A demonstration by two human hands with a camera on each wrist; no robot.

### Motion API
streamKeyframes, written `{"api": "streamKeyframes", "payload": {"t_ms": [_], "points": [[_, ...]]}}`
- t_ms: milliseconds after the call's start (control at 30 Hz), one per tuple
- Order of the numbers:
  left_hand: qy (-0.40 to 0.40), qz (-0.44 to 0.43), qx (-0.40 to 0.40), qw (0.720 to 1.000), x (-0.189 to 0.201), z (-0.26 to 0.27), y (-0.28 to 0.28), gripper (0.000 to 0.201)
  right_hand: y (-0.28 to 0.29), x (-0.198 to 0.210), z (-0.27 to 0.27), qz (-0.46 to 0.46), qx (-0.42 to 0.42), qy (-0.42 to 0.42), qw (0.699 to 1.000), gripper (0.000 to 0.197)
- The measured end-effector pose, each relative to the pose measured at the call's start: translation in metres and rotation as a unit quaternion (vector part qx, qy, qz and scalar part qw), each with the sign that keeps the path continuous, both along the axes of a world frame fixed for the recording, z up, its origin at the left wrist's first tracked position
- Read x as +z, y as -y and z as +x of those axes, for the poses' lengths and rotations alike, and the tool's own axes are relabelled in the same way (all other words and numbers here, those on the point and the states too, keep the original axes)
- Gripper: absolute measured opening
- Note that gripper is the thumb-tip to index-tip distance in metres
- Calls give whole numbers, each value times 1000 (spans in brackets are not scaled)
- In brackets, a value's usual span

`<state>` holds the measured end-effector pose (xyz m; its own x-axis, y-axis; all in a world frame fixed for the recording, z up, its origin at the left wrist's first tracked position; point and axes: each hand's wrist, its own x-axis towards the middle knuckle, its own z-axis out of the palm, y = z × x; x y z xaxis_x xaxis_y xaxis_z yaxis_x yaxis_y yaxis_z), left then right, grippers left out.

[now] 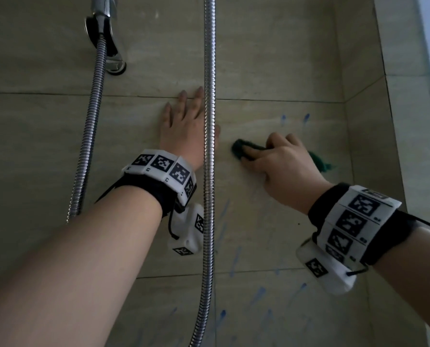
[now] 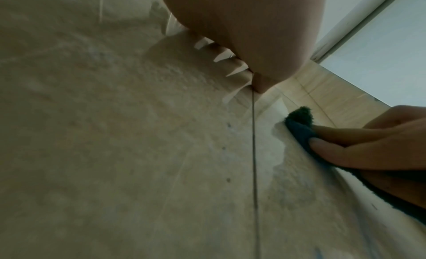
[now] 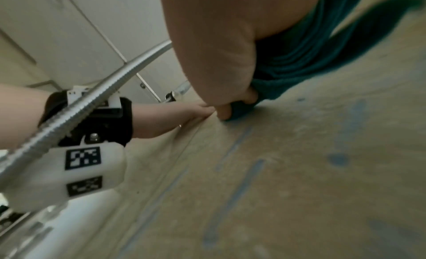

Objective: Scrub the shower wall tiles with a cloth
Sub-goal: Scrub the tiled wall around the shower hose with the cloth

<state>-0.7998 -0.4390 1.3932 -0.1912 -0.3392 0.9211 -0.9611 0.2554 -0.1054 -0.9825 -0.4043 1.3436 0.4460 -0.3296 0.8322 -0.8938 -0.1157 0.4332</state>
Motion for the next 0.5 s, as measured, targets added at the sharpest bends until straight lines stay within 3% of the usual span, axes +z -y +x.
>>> {"api": "streamKeyframes", "payload": {"t_ms": [67, 200, 367, 500], "points": [[-2, 1, -1, 1000, 0, 0, 0, 61, -6, 6, -8, -19, -23, -7, 1000, 39], [-7, 3, -1, 1000, -1, -1, 0, 61, -12, 24, -14, -10, -50, 136, 989, 32], [-2, -9, -12, 1000, -2, 1, 5, 60, 1, 22, 14, -8, 15, 8, 1000, 43], [1, -8, 6, 1000, -2, 1, 4, 61, 4, 45, 11, -32, 4, 70, 997, 51]]}}
